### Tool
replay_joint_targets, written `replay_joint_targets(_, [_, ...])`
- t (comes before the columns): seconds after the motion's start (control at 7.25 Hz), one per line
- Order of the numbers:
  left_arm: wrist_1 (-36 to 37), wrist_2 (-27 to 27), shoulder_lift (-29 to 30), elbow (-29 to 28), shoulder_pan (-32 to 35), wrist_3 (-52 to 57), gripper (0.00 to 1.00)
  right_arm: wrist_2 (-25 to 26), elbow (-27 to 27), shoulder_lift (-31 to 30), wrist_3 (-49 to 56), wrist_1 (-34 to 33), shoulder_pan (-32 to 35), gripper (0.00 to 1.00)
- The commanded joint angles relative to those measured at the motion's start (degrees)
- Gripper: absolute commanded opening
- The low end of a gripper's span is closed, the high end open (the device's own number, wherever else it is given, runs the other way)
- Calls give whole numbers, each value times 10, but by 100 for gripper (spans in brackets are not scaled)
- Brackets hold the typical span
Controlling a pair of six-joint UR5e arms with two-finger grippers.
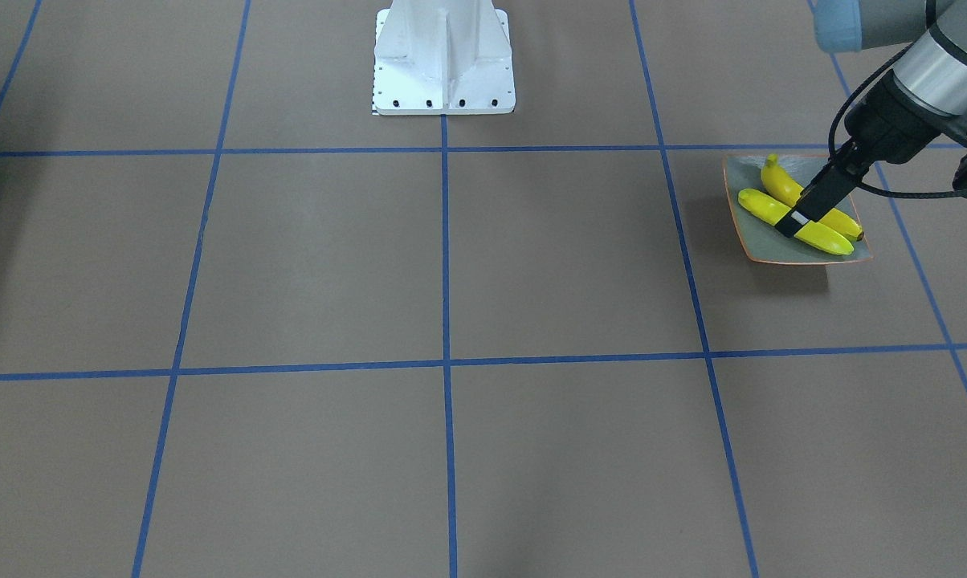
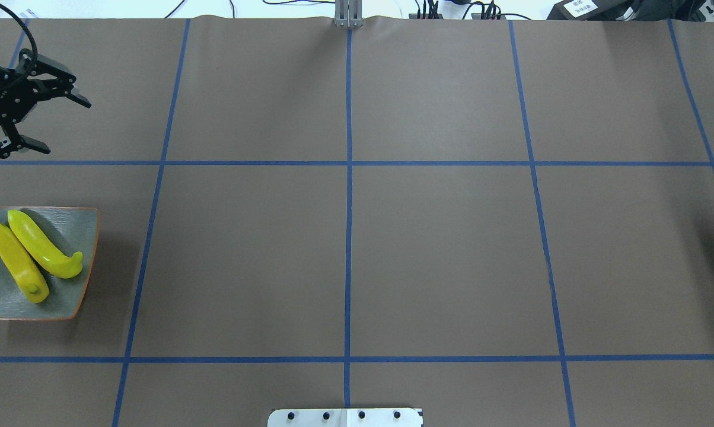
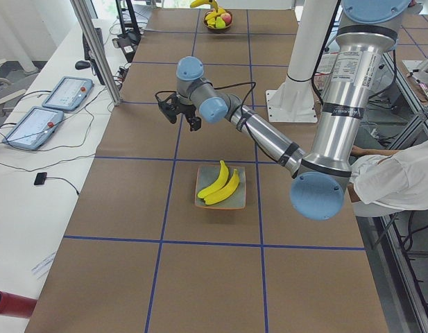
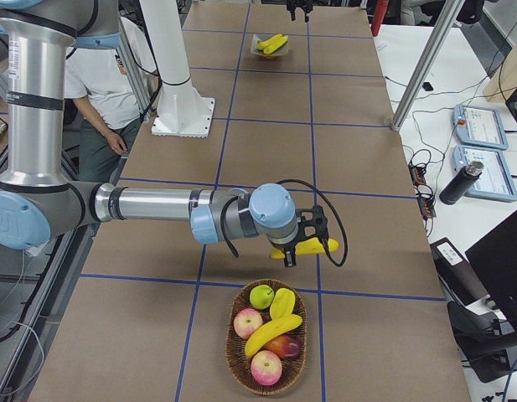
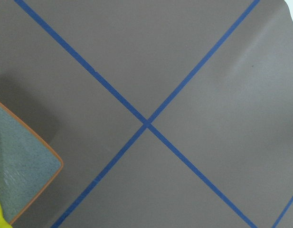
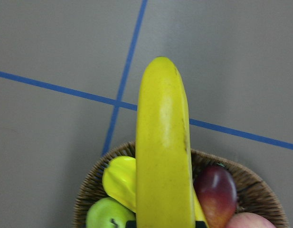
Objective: Transfer all bananas from basket to plate
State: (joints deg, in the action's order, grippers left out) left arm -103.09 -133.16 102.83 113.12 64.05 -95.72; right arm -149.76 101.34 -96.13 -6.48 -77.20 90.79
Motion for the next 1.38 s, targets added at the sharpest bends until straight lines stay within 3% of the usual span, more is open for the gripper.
replay_joint_targets(0.0, [-1, 0, 60, -19, -8, -59, 100, -103, 21, 75, -223, 50, -95, 0])
replay_joint_targets(0.28, [-2, 0, 118, -44, -31, -103, 100, -105, 17, 186, -496, 163, -207, 0])
replay_joint_targets(0.41, [-16, 0, 140, -57, -36, -125, 100, -95, 18, 261, -601, 175, -270, 0])
replay_joint_targets(0.69, [-101, 2, 151, -81, -62, -199, 100, -48, 18, 316, -640, 175, -326, 0])
replay_joint_targets(0.97, [-124, 4, 184, -91, -85, -245, 100, -30, 17, 350, -663, 175, -347, 0])
replay_joint_targets(1.1, [-137, 5, 198, -91, -99, -261, 100, 7, 20, 372, -702, 179, -375, 0])
replay_joint_targets(1.24, [-140, 7, 211, -94, -114, -269, 100, 81, 24, 373, -723, 214, -420, 0])
